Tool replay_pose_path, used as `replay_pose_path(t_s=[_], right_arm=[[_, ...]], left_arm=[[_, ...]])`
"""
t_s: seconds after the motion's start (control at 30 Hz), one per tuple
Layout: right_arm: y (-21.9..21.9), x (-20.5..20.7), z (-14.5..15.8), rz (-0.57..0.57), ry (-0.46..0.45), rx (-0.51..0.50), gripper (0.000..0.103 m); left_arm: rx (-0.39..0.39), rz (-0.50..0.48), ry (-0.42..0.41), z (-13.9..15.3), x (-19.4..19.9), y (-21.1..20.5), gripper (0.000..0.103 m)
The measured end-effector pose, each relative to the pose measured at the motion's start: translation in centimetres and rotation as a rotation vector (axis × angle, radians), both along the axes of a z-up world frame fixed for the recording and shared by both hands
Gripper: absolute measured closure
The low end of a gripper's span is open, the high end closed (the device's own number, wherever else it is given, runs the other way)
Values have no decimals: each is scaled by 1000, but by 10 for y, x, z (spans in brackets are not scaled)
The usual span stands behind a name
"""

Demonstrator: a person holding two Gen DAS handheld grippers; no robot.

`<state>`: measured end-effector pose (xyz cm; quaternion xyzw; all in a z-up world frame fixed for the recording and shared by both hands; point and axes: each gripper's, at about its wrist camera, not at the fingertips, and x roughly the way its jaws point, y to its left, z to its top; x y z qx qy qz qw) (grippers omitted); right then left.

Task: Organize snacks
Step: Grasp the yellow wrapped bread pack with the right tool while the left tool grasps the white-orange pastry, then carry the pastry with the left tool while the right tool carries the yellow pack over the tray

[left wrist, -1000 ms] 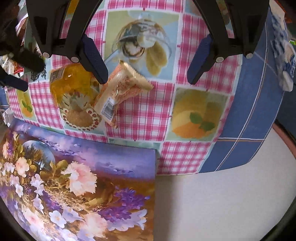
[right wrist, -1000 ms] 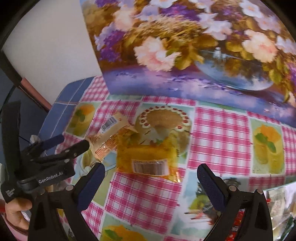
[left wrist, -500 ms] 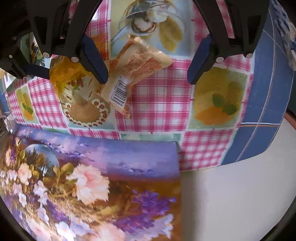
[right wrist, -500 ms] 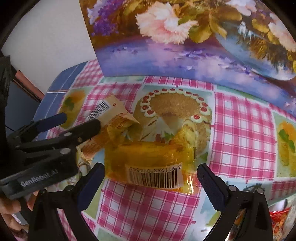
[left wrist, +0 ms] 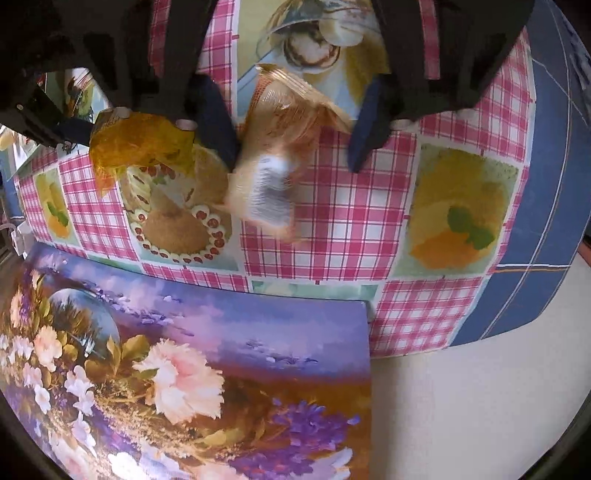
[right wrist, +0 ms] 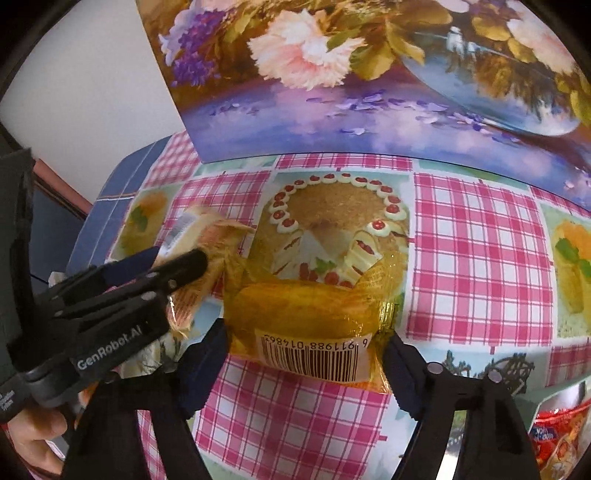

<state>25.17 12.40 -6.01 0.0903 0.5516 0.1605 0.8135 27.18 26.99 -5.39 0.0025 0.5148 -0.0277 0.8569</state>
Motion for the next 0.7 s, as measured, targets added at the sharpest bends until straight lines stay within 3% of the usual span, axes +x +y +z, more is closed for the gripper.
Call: replay_pose_path(t_s=[0.03, 0.07, 0.23, 0.47, 0.7], right_arm=[[-1, -1, 0, -3, 2, 2, 24], [-2, -2, 0, -7, 3, 2, 24], [-7, -12, 4, -17, 10, 17, 25], [-18, -37, 20, -57, 5, 29, 26], [-33, -70, 52, -91, -37, 30, 26]], left_arm=[[-1, 6, -3, 1, -2, 0, 56], [-6, 7, -3, 2, -4, -1, 72], [-36, 39, 2, 5, -17, 0, 73], [-143, 141, -34, 28, -49, 8, 73], [-167, 243, -49, 53, -89, 5, 73]])
